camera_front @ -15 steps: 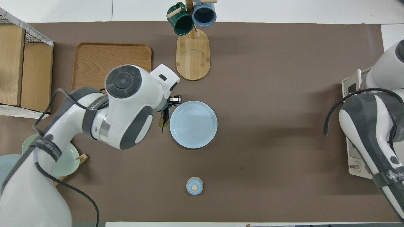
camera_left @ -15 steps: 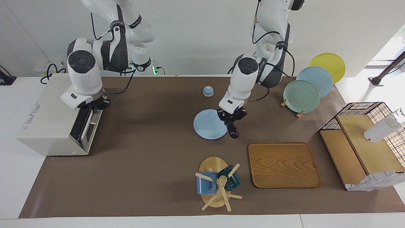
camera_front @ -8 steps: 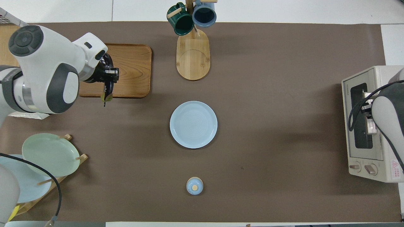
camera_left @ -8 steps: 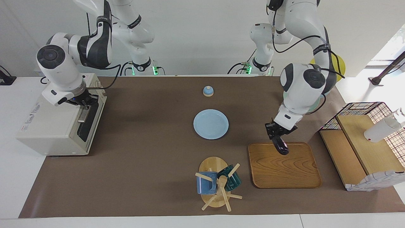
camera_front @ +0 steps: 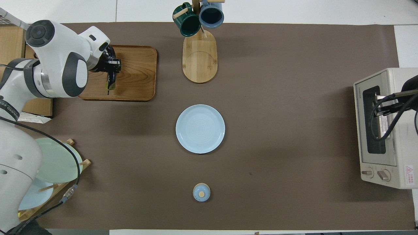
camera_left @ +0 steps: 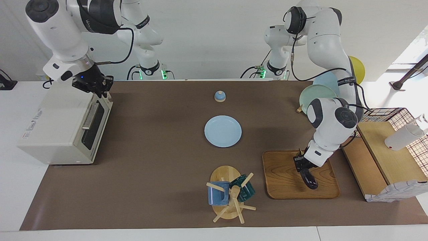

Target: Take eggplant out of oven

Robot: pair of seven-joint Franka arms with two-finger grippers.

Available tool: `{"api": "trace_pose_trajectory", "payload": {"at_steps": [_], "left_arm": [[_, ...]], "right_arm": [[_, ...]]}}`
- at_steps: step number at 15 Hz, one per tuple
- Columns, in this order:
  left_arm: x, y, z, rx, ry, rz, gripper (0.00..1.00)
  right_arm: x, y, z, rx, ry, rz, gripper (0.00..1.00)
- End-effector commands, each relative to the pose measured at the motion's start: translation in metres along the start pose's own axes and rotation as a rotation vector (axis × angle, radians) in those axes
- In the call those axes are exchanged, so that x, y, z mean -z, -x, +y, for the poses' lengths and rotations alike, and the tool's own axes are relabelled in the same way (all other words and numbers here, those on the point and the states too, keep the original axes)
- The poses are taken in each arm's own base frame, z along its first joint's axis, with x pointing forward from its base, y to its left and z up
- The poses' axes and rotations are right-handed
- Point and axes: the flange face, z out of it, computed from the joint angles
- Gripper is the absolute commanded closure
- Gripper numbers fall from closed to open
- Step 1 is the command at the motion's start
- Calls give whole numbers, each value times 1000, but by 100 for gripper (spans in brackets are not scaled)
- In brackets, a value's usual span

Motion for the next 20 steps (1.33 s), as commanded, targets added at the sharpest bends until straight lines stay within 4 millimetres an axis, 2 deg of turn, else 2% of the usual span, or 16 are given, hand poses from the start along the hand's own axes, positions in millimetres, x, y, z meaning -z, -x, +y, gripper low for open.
{"api": "trace_pose_trajectory", "payload": {"at_steps": [1,4,5,6,8,9,11,13,14,15,18,20], "left_arm": [[2,3,-3,-28,-3,12,100],[1,4,-3,-37,-3,7,100],[1,4,-3,-37,-3,6,5],[3,4,-3,-37,-3,1,0],[8,4,-2,-37,-1,-8,0],[13,4,-2,-34,1,-11,0],[46,7,-3,-9,7,-2,0],[95,14,-9,23,5,0,0],[119,19,-19,37,3,-5,0],[148,27,-20,41,4,-5,0],[227,59,-30,63,1,-22,0],[268,85,-30,65,-4,-48,0]], "right_arm": [[2,-2,0,3,-35,-2,0],[3,1,-5,-9,-44,-17,0],[1,6,-7,-9,-44,-19,0],[1,9,-20,9,-37,-22,0],[5,9,-25,-43,-35,-12,0],[8,8,-34,-45,-35,-6,0],[11,6,-33,-48,-42,5,0],[10,4,-22,-66,-38,17,0],[10,4,-16,-77,-39,21,0],[10,4,-16,-77,-40,21,0],[11,5,-15,-79,-40,24,0],[10,5,-14,-82,-41,20,0]]}}
